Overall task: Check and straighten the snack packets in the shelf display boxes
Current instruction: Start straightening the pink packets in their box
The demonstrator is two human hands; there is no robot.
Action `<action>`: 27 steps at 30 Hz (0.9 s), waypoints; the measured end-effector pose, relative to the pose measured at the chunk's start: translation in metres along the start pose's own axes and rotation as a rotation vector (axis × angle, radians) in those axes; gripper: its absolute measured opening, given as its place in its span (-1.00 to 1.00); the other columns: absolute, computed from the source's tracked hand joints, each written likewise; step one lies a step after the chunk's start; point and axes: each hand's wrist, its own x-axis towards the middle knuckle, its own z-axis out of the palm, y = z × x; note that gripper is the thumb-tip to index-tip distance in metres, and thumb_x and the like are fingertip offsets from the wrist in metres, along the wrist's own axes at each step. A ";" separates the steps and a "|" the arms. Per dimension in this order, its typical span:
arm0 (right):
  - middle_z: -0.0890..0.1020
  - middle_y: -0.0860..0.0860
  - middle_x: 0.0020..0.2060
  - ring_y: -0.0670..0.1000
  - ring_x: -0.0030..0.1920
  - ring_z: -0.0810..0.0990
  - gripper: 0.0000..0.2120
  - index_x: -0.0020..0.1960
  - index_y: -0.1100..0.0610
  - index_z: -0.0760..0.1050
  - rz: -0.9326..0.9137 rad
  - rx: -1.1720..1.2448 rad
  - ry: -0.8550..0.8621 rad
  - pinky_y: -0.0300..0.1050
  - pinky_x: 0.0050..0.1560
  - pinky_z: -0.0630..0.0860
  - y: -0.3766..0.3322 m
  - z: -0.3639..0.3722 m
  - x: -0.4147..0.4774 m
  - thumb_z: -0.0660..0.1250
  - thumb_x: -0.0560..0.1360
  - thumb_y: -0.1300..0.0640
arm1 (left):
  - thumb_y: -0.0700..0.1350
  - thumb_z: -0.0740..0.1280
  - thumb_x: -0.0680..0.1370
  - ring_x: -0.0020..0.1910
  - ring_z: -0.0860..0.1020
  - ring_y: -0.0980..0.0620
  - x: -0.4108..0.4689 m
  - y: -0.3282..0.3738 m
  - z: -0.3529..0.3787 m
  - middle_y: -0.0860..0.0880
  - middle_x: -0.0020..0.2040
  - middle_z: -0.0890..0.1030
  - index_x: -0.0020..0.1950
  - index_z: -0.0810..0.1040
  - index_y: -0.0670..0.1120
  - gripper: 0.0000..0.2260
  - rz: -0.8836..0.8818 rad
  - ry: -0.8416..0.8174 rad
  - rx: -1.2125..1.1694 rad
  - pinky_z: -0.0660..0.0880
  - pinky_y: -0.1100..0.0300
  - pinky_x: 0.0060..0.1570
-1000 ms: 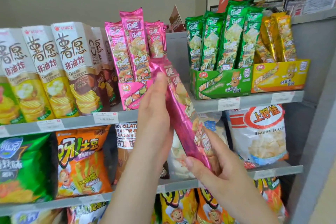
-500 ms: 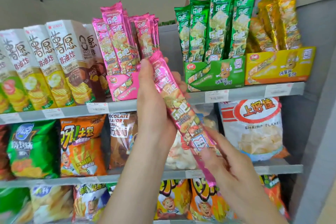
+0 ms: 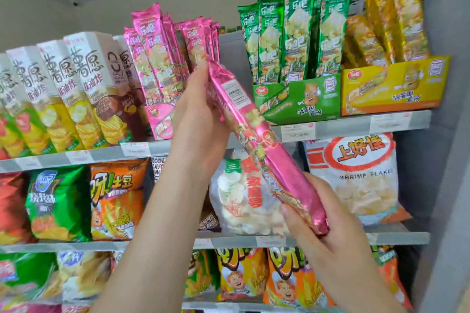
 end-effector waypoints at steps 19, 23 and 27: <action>0.64 -0.15 -0.01 -0.14 -0.08 0.62 -0.61 0.14 -0.38 0.46 0.183 0.296 -0.176 -0.26 -0.10 0.53 0.001 0.013 0.020 0.24 0.34 -0.40 | -0.03 0.21 0.64 -0.26 0.66 -0.01 0.005 0.007 -0.015 -0.06 -0.21 0.68 -0.28 0.68 -0.04 -0.63 0.229 -0.138 0.221 0.58 0.11 -0.23; 0.70 0.05 -0.04 -0.02 -0.15 0.67 -0.56 0.12 -0.16 0.50 0.254 0.653 -0.371 -0.22 -0.15 0.57 -0.005 0.008 0.031 0.51 0.28 -0.02 | -0.01 0.20 0.63 -0.18 0.64 -0.02 0.010 0.010 -0.013 -0.08 -0.16 0.67 -0.15 0.68 -0.04 -0.70 0.170 -0.260 0.121 0.60 0.04 -0.09; 0.71 0.04 -0.11 -0.01 -0.23 0.67 -0.53 0.09 -0.21 0.51 0.160 0.561 -0.153 -0.20 -0.28 0.58 -0.008 0.019 0.035 0.53 0.26 0.12 | 0.20 0.28 0.51 -0.09 0.61 0.06 0.012 0.013 -0.020 0.13 -0.05 0.67 0.10 0.60 0.11 -0.74 0.282 -0.260 0.450 0.59 0.01 -0.05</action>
